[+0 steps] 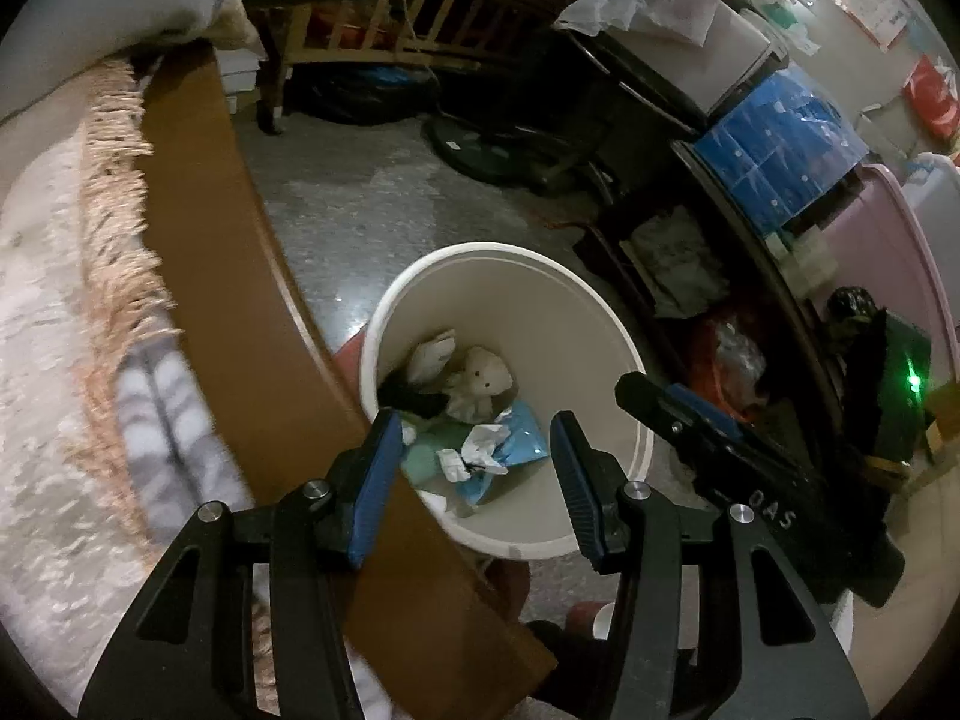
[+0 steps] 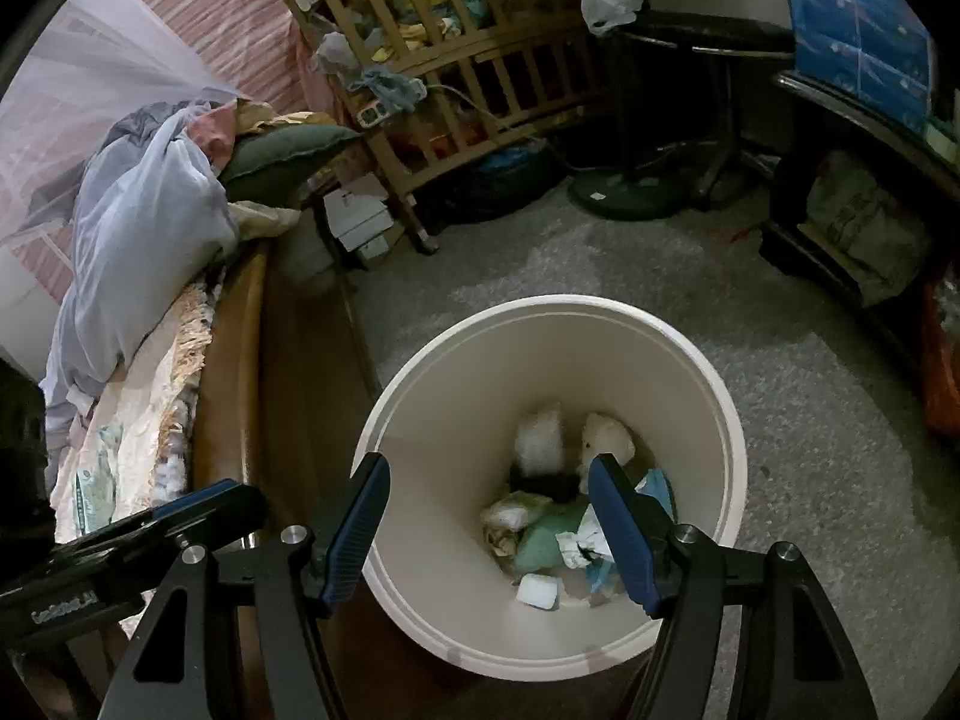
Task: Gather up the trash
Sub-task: 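Carry the tissue and medicine box to the cream bucket and open both grippers, then return both tools from the bucket to the items on the bed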
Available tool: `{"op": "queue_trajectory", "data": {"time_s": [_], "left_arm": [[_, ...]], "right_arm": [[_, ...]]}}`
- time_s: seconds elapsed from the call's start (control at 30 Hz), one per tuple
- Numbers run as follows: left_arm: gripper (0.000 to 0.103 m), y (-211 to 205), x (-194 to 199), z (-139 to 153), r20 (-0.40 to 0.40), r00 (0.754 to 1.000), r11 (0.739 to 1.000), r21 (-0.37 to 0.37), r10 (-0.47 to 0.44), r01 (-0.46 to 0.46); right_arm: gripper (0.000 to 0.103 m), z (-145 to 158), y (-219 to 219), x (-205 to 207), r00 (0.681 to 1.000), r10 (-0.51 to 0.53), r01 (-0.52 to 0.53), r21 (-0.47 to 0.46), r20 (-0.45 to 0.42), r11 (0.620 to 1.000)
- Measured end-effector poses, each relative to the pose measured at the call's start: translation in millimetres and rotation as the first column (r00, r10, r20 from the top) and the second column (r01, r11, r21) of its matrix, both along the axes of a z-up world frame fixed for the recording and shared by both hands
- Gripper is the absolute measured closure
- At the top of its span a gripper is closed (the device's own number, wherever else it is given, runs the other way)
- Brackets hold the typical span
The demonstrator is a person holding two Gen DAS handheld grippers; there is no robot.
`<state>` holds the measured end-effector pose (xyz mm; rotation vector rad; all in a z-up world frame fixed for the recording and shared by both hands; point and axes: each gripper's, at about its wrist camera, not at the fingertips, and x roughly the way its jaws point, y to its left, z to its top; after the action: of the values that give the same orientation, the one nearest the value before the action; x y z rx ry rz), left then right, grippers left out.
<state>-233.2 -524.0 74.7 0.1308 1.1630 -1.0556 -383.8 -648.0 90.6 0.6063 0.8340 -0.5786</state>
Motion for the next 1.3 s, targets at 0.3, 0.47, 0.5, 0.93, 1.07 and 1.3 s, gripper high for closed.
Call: {"op": "queue_trajectory", "data": {"time_s": [0.3, 0.47, 0.5, 0.93, 1.07, 1.3], "left_arm": [[0.053, 39, 5, 12, 0.064, 0.996, 0.998, 0.01, 0.055, -0.056], [0.053, 63, 13, 14, 0.086, 0.991, 0.994, 0.02, 0.102, -0.105], [0.053, 67, 15, 14, 0.091, 0.99, 0.993, 0.024, 0.11, -0.112], [0.053, 144, 36, 25, 0.162, 0.96, 0.97, 0.046, 0.228, -0.238], [0.053, 169, 43, 30, 0.175, 0.947, 0.959, 0.042, 0.27, -0.281], [0.053, 209, 56, 34, 0.184, 0.926, 0.938, 0.042, 0.331, -0.344]], "right_arm": [[0.037, -2, 12, 12, 0.999, 0.054, -0.054, -0.001, -0.001, 0.999], [0.037, -1, 26, 22, 0.996, 0.093, -0.093, -0.014, 0.004, 0.996], [0.037, 0, 30, 25, 0.994, 0.108, -0.107, -0.019, 0.005, 0.994], [0.036, 6, 95, 66, 0.959, 0.283, -0.282, -0.042, 0.01, 0.958], [0.036, 10, 115, 79, 0.949, 0.314, -0.314, -0.047, 0.014, 0.948], [0.036, 8, 153, 103, 0.925, 0.381, -0.38, -0.04, 0.002, 0.924]]}}
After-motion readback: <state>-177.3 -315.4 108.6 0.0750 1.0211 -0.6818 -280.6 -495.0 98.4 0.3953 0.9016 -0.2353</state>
